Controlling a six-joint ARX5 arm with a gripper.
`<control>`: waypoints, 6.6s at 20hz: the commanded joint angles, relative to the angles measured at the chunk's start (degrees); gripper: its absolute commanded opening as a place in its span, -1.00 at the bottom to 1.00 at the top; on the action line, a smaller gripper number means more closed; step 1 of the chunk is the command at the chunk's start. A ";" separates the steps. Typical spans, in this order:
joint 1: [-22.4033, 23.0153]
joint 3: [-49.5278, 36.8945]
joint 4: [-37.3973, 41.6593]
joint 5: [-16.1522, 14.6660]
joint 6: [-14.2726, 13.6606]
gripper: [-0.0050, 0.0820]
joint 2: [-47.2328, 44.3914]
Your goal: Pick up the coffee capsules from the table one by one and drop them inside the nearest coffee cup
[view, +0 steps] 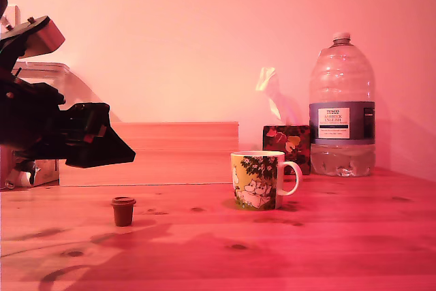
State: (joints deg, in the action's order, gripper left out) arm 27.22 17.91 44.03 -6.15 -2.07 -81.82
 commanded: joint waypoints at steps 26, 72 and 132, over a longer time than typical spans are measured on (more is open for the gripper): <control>-3.45 -8.15 10.88 -1.53 1.99 0.39 -3.28; -2.58 5.44 12.37 -4.17 -1.16 -0.73 -23.61; 8.98 77.57 -68.50 -9.01 -3.32 0.59 -37.55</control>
State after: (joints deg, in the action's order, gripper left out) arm 35.66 95.15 -25.12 -15.14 -4.89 -117.60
